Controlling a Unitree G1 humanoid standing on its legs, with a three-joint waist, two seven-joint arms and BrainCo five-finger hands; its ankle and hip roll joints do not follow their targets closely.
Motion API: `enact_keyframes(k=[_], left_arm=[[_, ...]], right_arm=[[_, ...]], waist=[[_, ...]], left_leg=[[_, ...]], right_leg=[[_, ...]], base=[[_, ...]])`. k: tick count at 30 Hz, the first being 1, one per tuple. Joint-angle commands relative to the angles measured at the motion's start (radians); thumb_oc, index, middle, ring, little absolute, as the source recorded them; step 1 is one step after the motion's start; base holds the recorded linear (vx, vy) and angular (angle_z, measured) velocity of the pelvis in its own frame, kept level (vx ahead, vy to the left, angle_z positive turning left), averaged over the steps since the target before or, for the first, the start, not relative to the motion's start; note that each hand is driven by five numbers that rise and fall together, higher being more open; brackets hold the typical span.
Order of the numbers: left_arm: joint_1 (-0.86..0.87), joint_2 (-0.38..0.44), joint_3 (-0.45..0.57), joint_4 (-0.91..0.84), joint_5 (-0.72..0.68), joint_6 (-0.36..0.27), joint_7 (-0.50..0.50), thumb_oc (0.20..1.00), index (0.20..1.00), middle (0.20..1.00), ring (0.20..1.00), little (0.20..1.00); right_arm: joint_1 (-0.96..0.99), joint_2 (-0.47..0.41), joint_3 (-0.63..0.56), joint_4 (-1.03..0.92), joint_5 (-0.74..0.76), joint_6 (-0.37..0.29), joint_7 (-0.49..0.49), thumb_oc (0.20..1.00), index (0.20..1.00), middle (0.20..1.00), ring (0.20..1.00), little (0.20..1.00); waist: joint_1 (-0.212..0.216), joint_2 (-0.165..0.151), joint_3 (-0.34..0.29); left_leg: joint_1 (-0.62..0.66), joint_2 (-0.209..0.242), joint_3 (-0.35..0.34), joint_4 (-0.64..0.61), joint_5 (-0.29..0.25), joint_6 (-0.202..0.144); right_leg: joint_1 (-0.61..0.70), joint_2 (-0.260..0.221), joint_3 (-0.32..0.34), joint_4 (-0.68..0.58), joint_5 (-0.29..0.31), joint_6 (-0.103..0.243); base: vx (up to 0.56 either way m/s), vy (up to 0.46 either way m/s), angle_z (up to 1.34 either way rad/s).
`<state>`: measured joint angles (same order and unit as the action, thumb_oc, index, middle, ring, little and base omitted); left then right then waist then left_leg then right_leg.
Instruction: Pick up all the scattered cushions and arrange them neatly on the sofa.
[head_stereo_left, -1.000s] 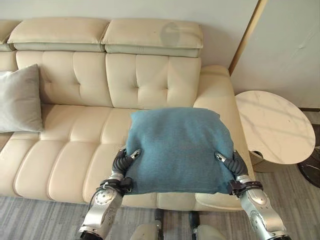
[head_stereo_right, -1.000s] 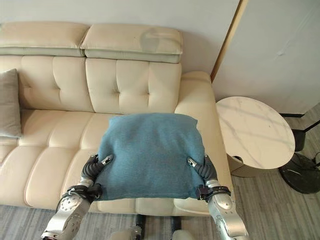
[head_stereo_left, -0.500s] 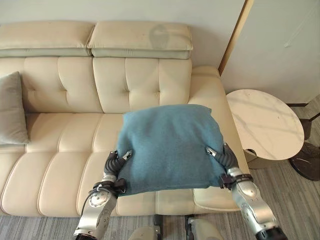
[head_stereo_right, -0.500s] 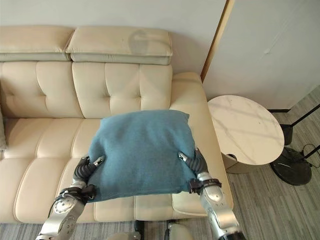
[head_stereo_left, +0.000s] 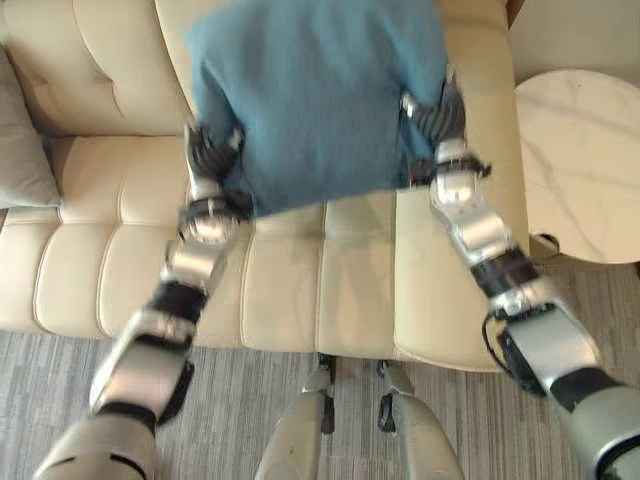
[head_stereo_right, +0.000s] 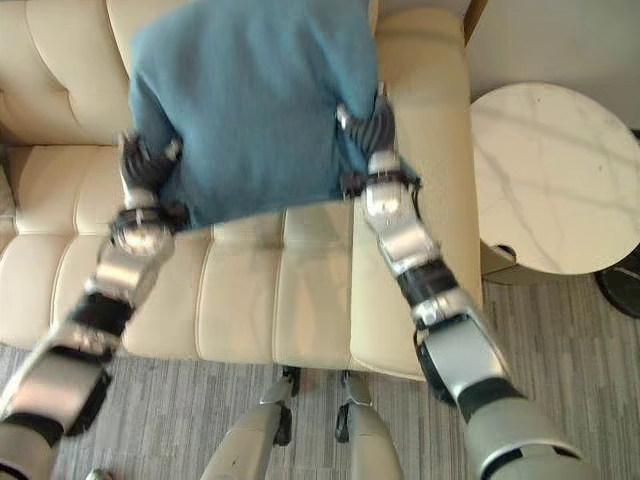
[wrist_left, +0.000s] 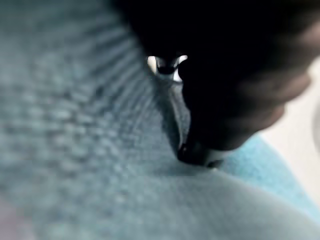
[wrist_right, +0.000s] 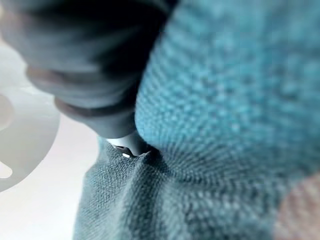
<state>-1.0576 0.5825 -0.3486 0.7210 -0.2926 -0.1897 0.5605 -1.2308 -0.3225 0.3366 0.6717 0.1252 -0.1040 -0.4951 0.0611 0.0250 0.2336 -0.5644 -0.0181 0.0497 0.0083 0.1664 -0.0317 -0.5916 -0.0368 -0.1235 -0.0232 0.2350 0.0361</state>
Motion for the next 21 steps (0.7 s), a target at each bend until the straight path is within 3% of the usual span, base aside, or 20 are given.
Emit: enact_keyframes(k=[1, 2, 3, 10, 14, 18, 21], left_arm=[[-0.143, 0.026, -0.039, -0.078, 0.081, -0.104, 0.046, 0.2, 0.2, 0.2, 0.2, 0.2], [-0.193, 0.029, -0.056, -0.037, 0.081, -0.096, 0.05, 0.2, 0.2, 0.2, 0.2, 0.2], [-0.281, 0.026, -0.087, 0.052, 0.042, -0.083, 0.03, 1.0, 1.0, 1.0, 1.0, 1.0], [-0.341, 0.046, -0.129, 0.201, -0.056, -0.044, -0.087, 1.0, 1.0, 1.0, 1.0, 1.0], [-0.187, 0.038, -0.091, 0.252, -0.108, -0.017, -0.176, 1.0, 1.0, 1.0, 1.0, 1.0], [-0.076, 0.051, -0.063, 0.209, -0.079, -0.024, -0.192, 1.0, 1.0, 1.0, 1.0, 1.0], [0.068, 0.082, -0.001, 0.062, -0.058, -0.048, -0.197, 1.0, 1.0, 1.0, 1.0, 1.0]], right_arm=[[-0.112, 0.039, 0.054, -0.095, -0.057, -0.099, -0.068, 0.2, 0.2, 0.2, 0.2, 0.2], [-0.154, 0.028, 0.07, -0.061, -0.058, -0.093, -0.081, 0.2, 0.2, 0.2, 0.2, 0.2], [-0.224, 0.001, 0.109, 0.018, -0.017, -0.083, -0.069, 1.0, 1.0, 1.0, 1.0, 1.0], [-0.237, -0.075, 0.191, 0.117, 0.131, -0.04, 0.061, 1.0, 1.0, 1.0, 1.0, 1.0], [-0.112, -0.074, 0.206, 0.088, 0.162, -0.015, 0.139, 1.0, 1.0, 1.0, 1.0, 1.0], [-0.024, -0.087, 0.174, 0.072, 0.164, -0.028, 0.153, 1.0, 1.0, 1.0, 1.0, 1.0], [0.076, -0.152, 0.13, -0.014, 0.127, -0.037, 0.168, 1.0, 1.0, 1.0, 1.0, 1.0]], waist=[[0.012, -0.037, -0.002], [0.015, -0.036, 0.004], [0.015, -0.033, 0.016], [0.022, -0.02, 0.062], [0.008, -0.027, 0.091], [-0.001, -0.033, 0.1], [-0.003, -0.038, 0.108]], left_leg=[[0.0, -0.056, -0.036, 0.091, -0.141, -0.005], [-0.017, -0.057, -0.039, 0.089, -0.136, -0.007], [-0.052, -0.057, -0.046, 0.085, -0.12, -0.011], [-0.111, -0.056, -0.068, 0.055, -0.082, -0.019], [-0.107, -0.056, -0.073, 0.029, -0.061, -0.022], [-0.089, -0.056, -0.067, 0.005, -0.056, -0.024], [-0.05, -0.057, -0.062, -0.002, -0.057, -0.027]], right_leg=[[0.009, -0.032, 0.037, 0.037, -0.11, 0.12], [-0.006, -0.034, 0.037, 0.037, -0.11, 0.121], [-0.041, -0.036, 0.037, 0.043, -0.106, 0.121], [-0.102, -0.034, 0.029, 0.041, -0.098, 0.121], [-0.107, -0.025, 0.027, 0.033, -0.089, 0.121], [-0.096, -0.023, 0.025, 0.023, -0.083, 0.122], [-0.063, -0.018, 0.024, 0.015, -0.083, 0.124]], base=[[-0.02, -0.005, 0.14], [-0.05, -0.02, 0.13], [-0.04, -0.015, 0.12], [-0.03, -0.047, 0.12], [-0.02, -0.018, 0.09], [-0.03, 0.013, -0.02], [-0.04, 0.018, -0.01]])
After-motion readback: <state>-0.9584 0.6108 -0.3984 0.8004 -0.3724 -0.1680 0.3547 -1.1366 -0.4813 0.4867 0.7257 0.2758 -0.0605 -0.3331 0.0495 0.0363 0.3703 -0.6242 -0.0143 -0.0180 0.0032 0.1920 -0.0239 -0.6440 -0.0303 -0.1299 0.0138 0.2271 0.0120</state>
